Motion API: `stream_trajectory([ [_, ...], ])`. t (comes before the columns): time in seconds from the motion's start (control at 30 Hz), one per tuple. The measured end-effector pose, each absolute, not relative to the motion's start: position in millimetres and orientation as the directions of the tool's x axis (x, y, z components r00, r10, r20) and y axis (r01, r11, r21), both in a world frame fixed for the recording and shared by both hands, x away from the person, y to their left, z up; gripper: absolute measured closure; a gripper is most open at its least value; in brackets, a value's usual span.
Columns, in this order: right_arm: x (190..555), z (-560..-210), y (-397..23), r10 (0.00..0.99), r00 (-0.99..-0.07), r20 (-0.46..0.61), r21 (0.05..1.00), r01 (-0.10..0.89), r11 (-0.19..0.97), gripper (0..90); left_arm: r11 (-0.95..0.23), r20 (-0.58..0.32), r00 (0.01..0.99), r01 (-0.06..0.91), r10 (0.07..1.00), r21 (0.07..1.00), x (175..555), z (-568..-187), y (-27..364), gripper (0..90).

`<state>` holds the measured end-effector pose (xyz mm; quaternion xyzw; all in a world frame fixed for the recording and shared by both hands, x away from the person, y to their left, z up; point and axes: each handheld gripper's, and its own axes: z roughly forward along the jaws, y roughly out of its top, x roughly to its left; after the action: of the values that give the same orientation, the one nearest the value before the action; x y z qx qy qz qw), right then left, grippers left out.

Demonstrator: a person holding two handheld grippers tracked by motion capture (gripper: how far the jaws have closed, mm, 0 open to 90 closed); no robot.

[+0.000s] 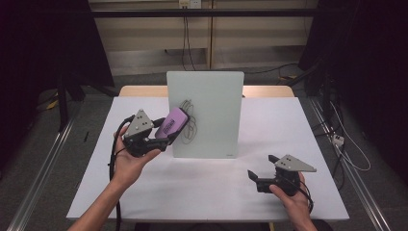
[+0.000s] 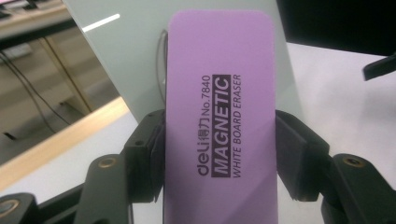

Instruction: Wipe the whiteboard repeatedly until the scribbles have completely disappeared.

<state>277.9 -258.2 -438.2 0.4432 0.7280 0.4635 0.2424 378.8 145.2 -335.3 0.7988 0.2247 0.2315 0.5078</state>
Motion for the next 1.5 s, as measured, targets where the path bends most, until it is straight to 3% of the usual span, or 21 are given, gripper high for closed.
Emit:
stream_trajectory([
  [0.67,277.6,-438.1,-258.4,0.870,-0.490,0.060,0.889,0.422,0.177,6.1,-0.433,0.271,0.750,0.022,0.603,0.901,394.9,-302.6,120.6,41.0],
  [1.5,278.9,-438.5,-257.9,0.863,-0.501,0.062,0.891,0.418,0.178,5.8,-0.500,0.347,0.705,0.011,0.618,0.866,423.6,-297.8,111.5,41.1],
])
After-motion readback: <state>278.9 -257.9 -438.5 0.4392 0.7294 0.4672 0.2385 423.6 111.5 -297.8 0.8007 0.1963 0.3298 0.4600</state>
